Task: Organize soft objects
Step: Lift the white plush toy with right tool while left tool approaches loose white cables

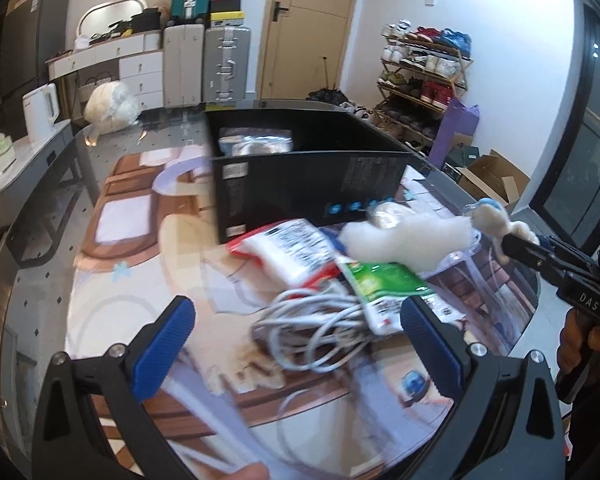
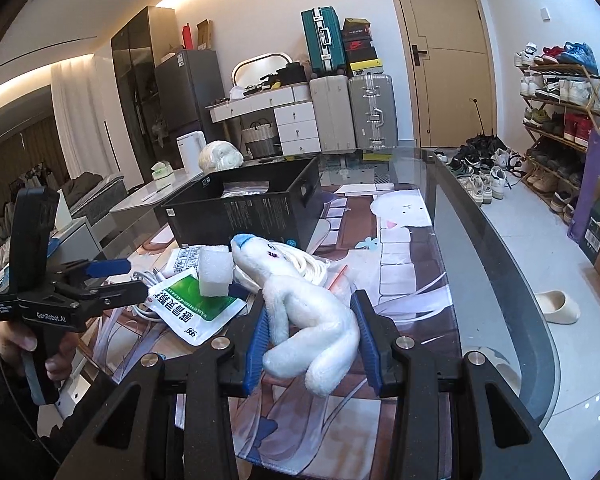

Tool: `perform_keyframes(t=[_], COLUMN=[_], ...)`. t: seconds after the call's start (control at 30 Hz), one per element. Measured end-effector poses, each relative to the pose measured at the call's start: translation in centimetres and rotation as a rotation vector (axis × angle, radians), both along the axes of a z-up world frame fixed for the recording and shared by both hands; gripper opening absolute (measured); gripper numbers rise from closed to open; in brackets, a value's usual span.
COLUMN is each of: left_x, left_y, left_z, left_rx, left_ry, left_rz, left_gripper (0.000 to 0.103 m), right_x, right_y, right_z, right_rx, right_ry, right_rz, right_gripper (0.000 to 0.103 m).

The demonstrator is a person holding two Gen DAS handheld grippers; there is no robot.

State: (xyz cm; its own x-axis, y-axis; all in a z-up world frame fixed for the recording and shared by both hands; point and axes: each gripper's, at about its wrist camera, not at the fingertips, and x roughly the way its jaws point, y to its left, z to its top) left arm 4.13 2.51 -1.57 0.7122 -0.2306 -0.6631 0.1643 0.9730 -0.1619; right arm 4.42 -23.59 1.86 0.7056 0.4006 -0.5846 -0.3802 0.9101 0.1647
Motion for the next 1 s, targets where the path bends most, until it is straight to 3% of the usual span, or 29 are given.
perform_keyframes(t=[0.3,0.5,0.7,0.87,1.0], left_x=[-1.1,0.2,1.0,1.2,1.5], left_y=[2.2,1.4,1.1,1.4,1.5], left_z=[-1.0,-1.6,-1.9,-1.8,-1.8], left_rx=[-0.019,0.001,-0.014,-0.041,-0.061], left_ry=[0.035,0.045,0.054,0.057,0.055], left_rz=[0.011,-0.008,-0.036,-0.046,-0.056], left_gripper=[0.103,0.101,0.085,0.084,0.067], right_x=[0.0,0.1,0.1,0.1,0.1], right_y=[-0.2,0.2,0.4,0.3,0.5], right_z=[0.1,-0.1,-0.1,-0.2,-0.4], right_rx=[0.01,0.003,-0.003,-0.003,-0.006], right_ry=[-0.001,0.003,0.001,0.002,0.005], right_rz=[-0.006,0.007,0.011,0.011,0.022], right_gripper=[0.04,0.04,0.04,0.04,0.04])
